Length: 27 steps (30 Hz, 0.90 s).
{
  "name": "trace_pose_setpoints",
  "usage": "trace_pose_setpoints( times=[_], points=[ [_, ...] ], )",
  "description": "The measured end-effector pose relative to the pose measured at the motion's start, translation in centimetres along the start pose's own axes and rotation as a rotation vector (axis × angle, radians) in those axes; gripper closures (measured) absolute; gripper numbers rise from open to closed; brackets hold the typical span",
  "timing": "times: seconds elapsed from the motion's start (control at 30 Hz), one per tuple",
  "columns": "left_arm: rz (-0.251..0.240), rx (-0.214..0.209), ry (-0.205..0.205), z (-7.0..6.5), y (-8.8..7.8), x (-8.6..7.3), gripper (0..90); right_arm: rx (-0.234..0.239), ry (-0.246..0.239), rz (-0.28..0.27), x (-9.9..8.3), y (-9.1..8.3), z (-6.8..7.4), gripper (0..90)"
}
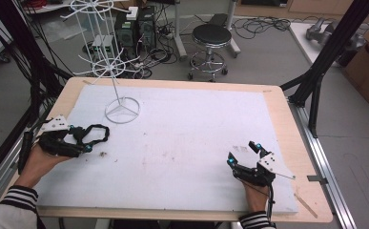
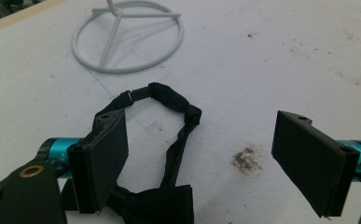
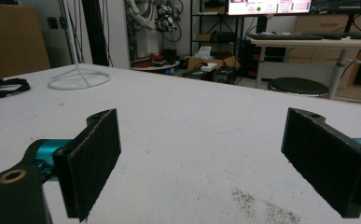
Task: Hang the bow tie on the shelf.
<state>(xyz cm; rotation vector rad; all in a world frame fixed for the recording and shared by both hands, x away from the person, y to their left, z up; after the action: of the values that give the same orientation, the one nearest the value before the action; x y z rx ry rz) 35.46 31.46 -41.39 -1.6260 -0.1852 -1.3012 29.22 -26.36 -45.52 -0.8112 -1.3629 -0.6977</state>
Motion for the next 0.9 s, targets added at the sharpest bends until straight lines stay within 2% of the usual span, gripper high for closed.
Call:
trace_pose_setpoints(
  times=[0.17, 0.27, 0.43, 0.57, 0.63, 0.7, 0.8, 0.83, 0.87, 0.9],
  points=[
    [0.076, -0.006, 0.023, 0.4, 0.6, 0.1, 21.3, 0.000, 0.002, 0.001, 0.0, 0.0, 0.0, 10.9],
    [0.090, -0.012, 0.020, 0.6, 0.8, 0.1, 23.3, 0.001, 0.005, 0.004, 0.0, 0.0, 0.0, 10.8],
    [0.145, -0.004, 0.013, 1.1, 1.5, -0.1, 24.9, 0.000, 0.007, 0.004, 0.0, 0.0, 0.0, 10.9],
    [0.163, -0.004, 0.012, 1.2, 1.8, -0.2, 26.7, 0.000, 0.008, 0.003, 0.0, 0.0, 0.0, 10.8],
    [0.168, -0.017, 0.011, 1.2, 1.9, -0.2, 32.2, 0.000, 0.007, 0.004, 0.0, 0.0, 0.0, 10.8],
    [0.192, -0.007, 0.000, 1.4, 2.0, -0.3, 32.4, 0.000, 0.008, 0.004, 0.0, 0.0, 0.0, 10.8],
    [0.218, 0.000, -0.004, 1.5, 2.1, -0.4, 37.8, 0.002, 0.006, 0.004, 0.0, 0.0, 0.0, 10.8],
    [0.238, -0.003, -0.001, 1.6, 2.3, -0.3, 39.2, 0.003, 0.007, 0.004, 0.0, 0.0, 0.0, 10.8],
    [0.238, -0.003, -0.001, 1.6, 2.3, -0.3, 39.8, 0.002, 0.008, 0.004, 0.0, 0.0, 0.0, 10.9],
    [0.251, 0.007, 0.012, 1.6, 2.4, -0.2, 39.8, 0.000, 0.010, 0.004, 0.0, 0.0, 0.0, 10.8]
  ],
)
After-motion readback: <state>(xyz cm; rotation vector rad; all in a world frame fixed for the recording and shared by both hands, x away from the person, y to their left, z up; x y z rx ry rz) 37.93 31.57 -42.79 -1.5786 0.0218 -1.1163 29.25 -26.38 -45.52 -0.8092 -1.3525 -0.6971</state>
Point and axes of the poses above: each handheld gripper's, and its own axes: y roughly forward along the jaws, x roughly out of its top, z roughly to its left, the point moved 3 cm from there along y, roughly forward along the jaws, and after that the axes turned 5 degrees about x, right-handed, at the moved point
